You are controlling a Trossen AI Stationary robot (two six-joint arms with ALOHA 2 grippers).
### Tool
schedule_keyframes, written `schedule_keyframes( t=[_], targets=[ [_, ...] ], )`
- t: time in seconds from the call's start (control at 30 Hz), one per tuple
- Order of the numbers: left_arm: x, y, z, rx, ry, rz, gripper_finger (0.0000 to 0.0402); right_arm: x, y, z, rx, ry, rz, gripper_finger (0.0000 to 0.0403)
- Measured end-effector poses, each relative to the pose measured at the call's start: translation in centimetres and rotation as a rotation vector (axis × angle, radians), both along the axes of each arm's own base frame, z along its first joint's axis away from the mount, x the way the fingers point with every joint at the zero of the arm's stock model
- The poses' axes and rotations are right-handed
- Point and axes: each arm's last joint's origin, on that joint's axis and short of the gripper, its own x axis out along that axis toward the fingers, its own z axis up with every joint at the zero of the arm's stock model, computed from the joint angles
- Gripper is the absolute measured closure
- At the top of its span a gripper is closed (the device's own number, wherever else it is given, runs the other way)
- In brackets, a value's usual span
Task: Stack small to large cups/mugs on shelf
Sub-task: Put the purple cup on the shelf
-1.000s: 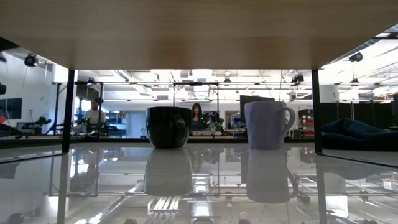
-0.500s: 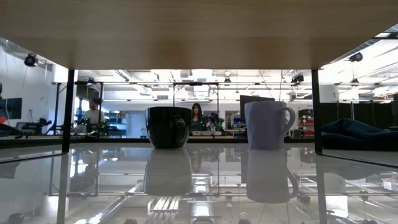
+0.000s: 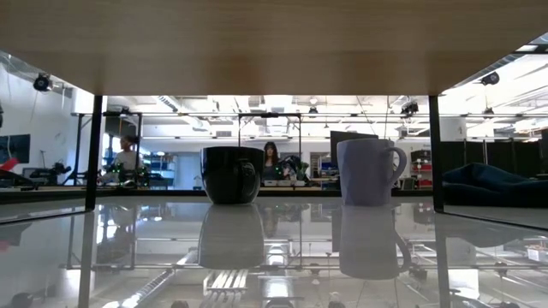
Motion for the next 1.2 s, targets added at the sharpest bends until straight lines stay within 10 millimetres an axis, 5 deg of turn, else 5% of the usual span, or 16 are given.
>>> schedule_keyframes(
  t=[0.2, 0.43, 0.63, 1.2],
  targets=[
    [2.7, -2.7, -0.5, 0.072, 0.030, -0.008, 0.0306, -1.0, -0.2, 0.8, -0.013, -0.041, 0.056, 0.0390],
    [5.2, -5.6, -0.4, 0.153, 0.014, 0.051, 0.0354, -2.0, -0.6, 1.4, -0.046, -0.079, 0.075, 0.0390],
    [7.4, -6.4, -0.7, 0.139, 0.024, 0.068, 0.0398, -1.9, -0.1, 0.5, -0.051, -0.041, 0.081, 0.0390],
    [9.2, -7.8, -2.4, 0.046, 0.089, 0.072, 0.0401, -2.0, 0.4, 0.1, -0.043, -0.023, 0.053, 0.0390]
  ],
)
